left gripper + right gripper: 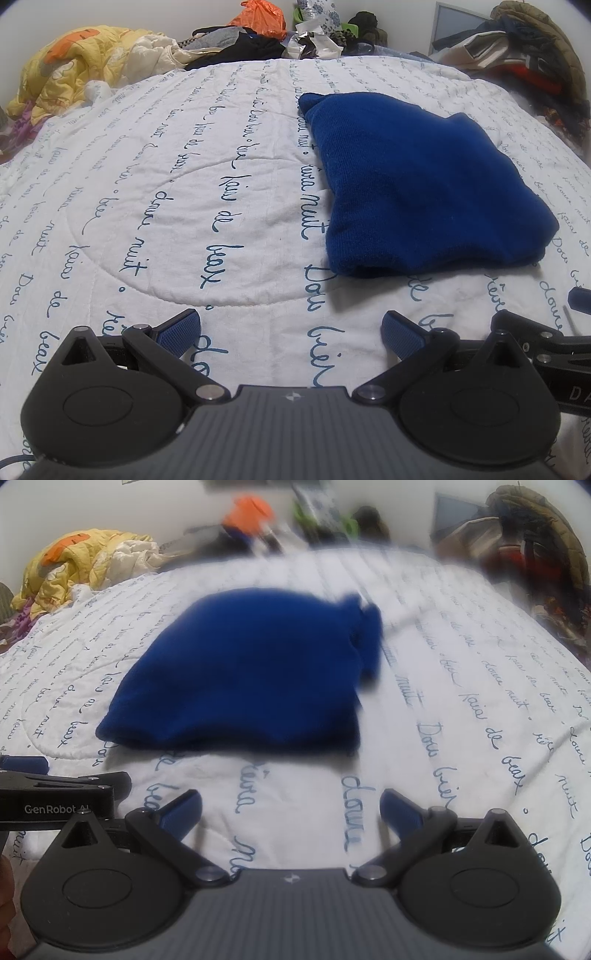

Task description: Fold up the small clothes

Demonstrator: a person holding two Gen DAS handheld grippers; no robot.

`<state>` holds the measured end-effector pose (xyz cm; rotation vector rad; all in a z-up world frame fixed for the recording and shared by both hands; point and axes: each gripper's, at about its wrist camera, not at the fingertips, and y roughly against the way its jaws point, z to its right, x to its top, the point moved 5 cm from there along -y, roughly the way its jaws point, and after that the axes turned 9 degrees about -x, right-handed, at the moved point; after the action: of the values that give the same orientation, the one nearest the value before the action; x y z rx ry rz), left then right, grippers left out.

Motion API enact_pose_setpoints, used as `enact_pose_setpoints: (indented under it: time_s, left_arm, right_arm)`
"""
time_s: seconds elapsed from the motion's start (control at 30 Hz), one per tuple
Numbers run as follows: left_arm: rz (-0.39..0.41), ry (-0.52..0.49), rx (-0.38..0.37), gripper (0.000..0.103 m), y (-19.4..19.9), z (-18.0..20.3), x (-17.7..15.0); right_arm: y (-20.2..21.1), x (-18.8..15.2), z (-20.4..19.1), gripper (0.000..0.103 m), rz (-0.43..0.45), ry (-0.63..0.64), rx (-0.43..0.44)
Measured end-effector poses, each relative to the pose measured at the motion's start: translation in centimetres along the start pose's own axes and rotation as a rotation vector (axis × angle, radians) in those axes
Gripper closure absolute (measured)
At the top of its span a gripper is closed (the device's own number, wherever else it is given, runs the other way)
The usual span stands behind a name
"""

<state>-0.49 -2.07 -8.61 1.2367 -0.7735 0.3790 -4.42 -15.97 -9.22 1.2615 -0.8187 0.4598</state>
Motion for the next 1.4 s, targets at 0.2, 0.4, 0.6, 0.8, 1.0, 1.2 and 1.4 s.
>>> enact_pose_setpoints:
  time_s: [0.2,0.4,0.6,0.8,1.0,1.2,1.4]
  left_arm:
    - [0.001,0.000,0.000,0.000,0.00,0.01,0.01]
    - [0.000,0.000,0.000,0.000,-0.02,0.01,0.01]
    - [0.000,0.000,0.000,0.000,-0.01,0.02,0.00]
    - [0.000,-0.001,0.000,0.000,0.00,0.02,0.00]
    - [-0.001,0.000,0.000,0.000,-0.01,0.04,-0.01]
    - [-0.002,0.000,-0.001,0.000,-0.03,0.00,-0.02]
    - [-0.002,0.000,-0.001,0.000,-0.03,-0.01,-0.02]
  right_arm:
    - [-0.09,0.01,0.18,0.000,-0.001,-0.005,-0.008]
    - [-0.05,0.03,0.18,0.000,0.002,-0.007,-0.005]
    - [0.01,0.01,0.16,0.000,0.003,-0.008,-0.001]
    - [0.01,0.01,0.16,0.000,0.004,-0.008,-0.002]
    - [0.29,0.15,0.10,0.000,0.008,-0.010,-0.001]
    - [0.41,0.27,0.05,0.000,0.011,-0.010,0.001]
    - [0.41,0.28,0.06,0.000,0.011,-0.010,0.003]
